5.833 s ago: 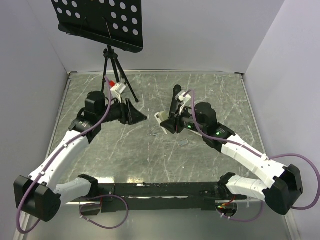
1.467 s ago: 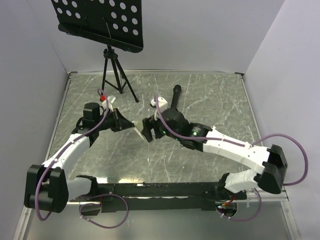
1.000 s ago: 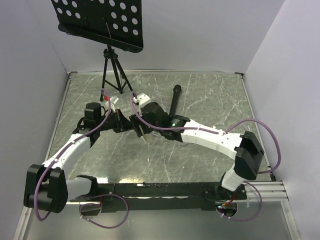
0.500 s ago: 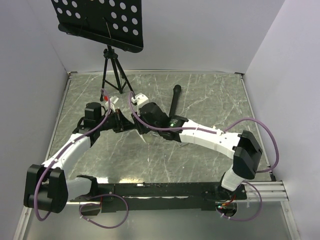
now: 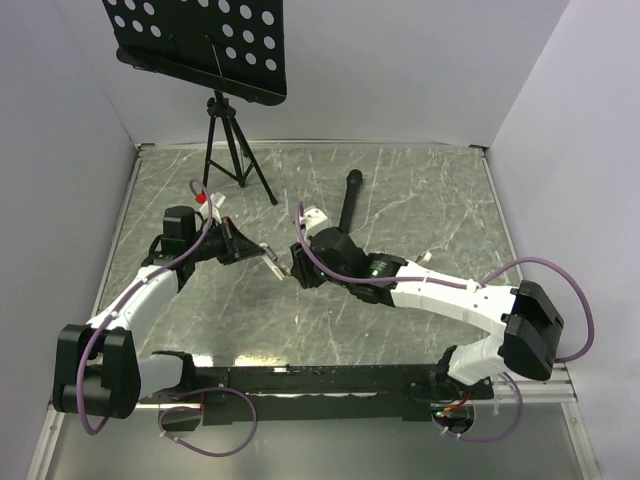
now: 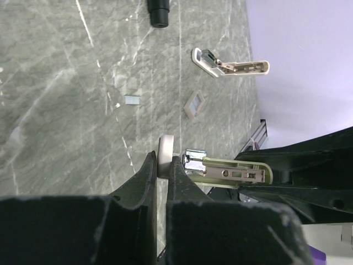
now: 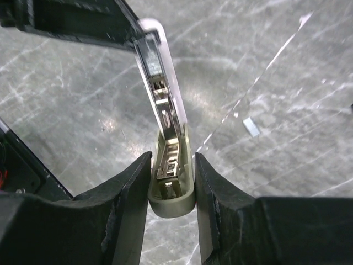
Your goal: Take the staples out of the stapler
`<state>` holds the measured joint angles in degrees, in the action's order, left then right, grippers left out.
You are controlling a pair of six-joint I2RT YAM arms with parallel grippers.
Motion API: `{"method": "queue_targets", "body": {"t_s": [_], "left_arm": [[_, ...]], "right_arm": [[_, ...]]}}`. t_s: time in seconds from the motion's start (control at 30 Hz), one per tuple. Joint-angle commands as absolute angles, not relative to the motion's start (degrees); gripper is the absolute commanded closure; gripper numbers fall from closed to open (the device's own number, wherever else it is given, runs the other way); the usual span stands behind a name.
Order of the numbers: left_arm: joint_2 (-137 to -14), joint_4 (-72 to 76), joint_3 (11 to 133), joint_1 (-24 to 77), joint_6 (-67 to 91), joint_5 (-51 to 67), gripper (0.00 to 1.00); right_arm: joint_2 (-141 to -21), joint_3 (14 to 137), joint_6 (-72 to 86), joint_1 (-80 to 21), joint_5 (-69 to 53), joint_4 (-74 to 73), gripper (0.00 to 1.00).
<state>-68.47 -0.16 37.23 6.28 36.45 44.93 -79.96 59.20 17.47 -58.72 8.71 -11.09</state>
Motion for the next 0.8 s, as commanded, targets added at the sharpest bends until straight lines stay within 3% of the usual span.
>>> {"method": "queue_targets", "body": {"t_s": [0.0,0.77], "left_arm": [[-66.8,3.2,38.1,5.4,39.0,45.5,0.99],[-67.2,0.3,38.1,3.7,39.1,41.5,0.99]], "right_arm": [[-80.2,55.1,20.8,-57.9,11.3,-15.6,0.59],[-80.5,44.6,29.0,-57.9,4.8,-7.9,0.6]]}}
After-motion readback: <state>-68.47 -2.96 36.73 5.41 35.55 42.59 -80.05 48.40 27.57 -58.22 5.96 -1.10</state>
